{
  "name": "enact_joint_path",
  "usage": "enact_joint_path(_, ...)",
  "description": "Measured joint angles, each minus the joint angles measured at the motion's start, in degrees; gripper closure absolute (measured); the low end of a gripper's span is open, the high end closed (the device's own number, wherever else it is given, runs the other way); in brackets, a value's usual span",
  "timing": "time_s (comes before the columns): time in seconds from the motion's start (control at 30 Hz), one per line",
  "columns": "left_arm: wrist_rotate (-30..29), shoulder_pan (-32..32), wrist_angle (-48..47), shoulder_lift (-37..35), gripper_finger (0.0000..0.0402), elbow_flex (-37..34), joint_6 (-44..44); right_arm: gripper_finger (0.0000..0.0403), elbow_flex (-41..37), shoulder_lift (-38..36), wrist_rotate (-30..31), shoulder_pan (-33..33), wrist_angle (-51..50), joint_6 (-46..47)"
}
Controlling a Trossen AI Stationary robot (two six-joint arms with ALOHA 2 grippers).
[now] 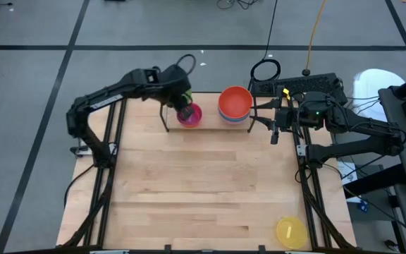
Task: Place and stack bowls onto a shelf
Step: Stack the green bowl on top of the purple bowl on the shelf
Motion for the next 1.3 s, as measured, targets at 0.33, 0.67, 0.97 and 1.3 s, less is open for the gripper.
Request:
enact_joint_path(0.33,7.76,0.67,-1.09,11.97,0.0398,4.34,9.03,0.0277,-0.02,-0.02,0.07,0.00,-0.44,0.00)
enact_joint_path(0.67,7.72,0.40,-3.07,18.12,0.0398,4.34,10.86,0.0277,-0.02,0.00,0.09,0.00,-0.44,0.00)
enact_joint_path(0.97,7.71,1.14,-3.63,19.47,0.0397,4.10,12.27,0.0277,-0.02,-0.19,7.50,-0.01,-0.50,-0.42)
enact_joint_path(1.3,7.84,2.39,-2.86,21.05,0.0398,2.56,12.44,0.0277,-0.02,-0.22,8.66,0.00,-1.28,-1.05)
